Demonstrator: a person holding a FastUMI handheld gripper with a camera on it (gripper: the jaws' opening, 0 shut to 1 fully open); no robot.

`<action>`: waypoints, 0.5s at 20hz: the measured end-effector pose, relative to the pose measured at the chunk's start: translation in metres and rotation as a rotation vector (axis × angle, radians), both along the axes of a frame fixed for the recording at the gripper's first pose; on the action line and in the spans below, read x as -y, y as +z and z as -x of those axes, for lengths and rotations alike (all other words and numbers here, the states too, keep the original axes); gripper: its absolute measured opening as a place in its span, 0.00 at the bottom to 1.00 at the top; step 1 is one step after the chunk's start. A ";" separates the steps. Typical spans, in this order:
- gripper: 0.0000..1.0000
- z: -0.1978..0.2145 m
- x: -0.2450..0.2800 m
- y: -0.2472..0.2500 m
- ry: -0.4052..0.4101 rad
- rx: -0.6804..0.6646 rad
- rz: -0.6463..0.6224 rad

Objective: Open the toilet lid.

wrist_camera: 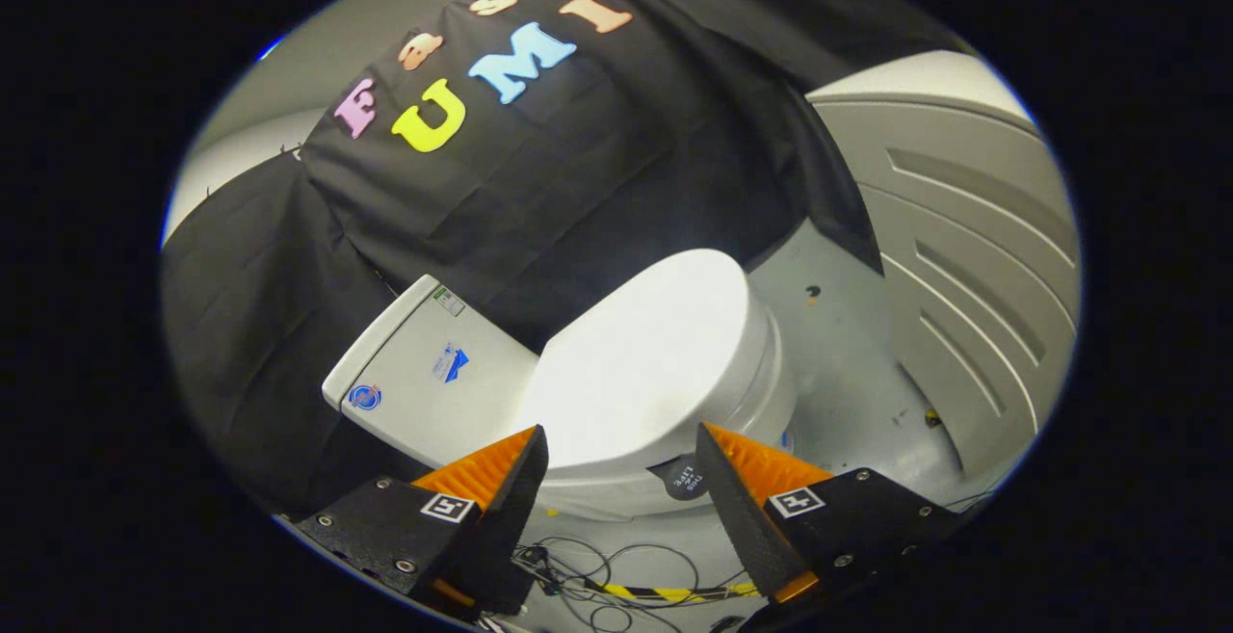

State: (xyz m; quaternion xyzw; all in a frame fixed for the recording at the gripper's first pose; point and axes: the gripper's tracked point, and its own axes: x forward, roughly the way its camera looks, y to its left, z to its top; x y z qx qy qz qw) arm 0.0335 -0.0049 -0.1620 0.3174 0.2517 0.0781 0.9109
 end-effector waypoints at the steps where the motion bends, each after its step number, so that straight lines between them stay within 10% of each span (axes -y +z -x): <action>1: 0.95 -0.001 0.001 -0.009 0.001 -0.028 -0.037; 10: 0.95 -0.004 0.000 -0.052 -0.026 -0.202 -0.289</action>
